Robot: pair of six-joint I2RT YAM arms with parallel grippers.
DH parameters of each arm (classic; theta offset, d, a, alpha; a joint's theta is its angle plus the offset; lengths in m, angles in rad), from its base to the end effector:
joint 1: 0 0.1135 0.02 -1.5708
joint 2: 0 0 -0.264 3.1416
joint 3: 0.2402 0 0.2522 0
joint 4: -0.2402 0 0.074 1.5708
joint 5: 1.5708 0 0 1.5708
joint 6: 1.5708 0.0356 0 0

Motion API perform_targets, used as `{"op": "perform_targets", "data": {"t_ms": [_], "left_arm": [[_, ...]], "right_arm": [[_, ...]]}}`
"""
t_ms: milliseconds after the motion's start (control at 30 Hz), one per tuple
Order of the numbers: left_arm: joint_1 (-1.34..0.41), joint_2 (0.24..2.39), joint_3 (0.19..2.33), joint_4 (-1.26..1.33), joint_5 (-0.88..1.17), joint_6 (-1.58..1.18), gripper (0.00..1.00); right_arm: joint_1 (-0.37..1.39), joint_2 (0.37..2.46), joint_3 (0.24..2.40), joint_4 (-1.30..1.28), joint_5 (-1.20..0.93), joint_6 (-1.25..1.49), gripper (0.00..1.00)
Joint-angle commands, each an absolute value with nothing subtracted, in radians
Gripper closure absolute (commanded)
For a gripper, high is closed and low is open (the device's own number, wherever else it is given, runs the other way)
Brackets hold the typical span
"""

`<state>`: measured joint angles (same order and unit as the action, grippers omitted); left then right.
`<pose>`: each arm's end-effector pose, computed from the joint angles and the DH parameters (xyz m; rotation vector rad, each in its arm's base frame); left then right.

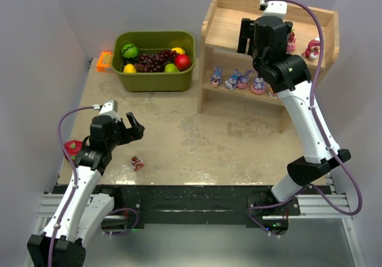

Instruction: Place and organize the plastic toys onto the shelf

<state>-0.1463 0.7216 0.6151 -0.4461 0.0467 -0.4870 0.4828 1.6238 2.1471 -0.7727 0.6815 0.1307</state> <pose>0.1630 -0.0257 0.2640 -0.3371 2.1255 -0.4218 0.2891 0.1262 0.5264 0.1639 1.7594 -0.1760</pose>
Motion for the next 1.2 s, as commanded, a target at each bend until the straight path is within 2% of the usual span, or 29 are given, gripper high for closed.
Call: {"op": "perform_targets", "data": {"t_ms": [0, 133, 333, 433, 567, 633, 800, 1067, 1167], "left_arm": [[-0.149, 0.710, 0.624, -0.425, 0.049, -0.480, 0.00], [-0.149, 0.710, 0.624, -0.423, 0.051, -0.482, 0.00], [-0.149, 0.710, 0.626, -0.425, 0.051, -0.482, 0.00], [-0.149, 0.707, 0.627, -0.426, 0.044, -0.482, 0.01], [-0.149, 0.703, 0.629, -0.428, 0.031, -0.483, 0.00], [-0.149, 0.704, 0.635, -0.434, 0.018, -0.483, 0.01], [-0.149, 0.698, 0.669, -0.460, 0.003, -0.480, 0.00], [-0.149, 0.658, 0.779, -0.551, -0.170, -0.466, 0.00], [-0.149, 0.615, 0.824, -0.581, -0.250, -0.465, 0.00]], "right_arm": [[0.479, 1.554, 2.121, -0.729, 0.637, 0.118, 0.11], [0.479, 1.502, 2.125, -0.724, 0.546, 0.132, 0.10], [0.479, 1.363, 2.070, -0.683, 0.298, 0.172, 0.10], [0.479, 1.289, 1.950, -0.618, 0.073, 0.193, 0.10], [0.483, 1.163, 1.686, -0.462, -0.338, 0.229, 0.12], [0.529, 1.143, 1.499, -0.341, -0.435, 0.247, 0.13], [0.896, 1.224, 1.247, -0.217, -0.224, 0.120, 0.12], [1.136, 1.540, 1.059, 0.141, -0.015, 0.267, 0.14], [1.206, 1.664, 1.057, 0.238, 0.050, 0.288, 0.14]]}}
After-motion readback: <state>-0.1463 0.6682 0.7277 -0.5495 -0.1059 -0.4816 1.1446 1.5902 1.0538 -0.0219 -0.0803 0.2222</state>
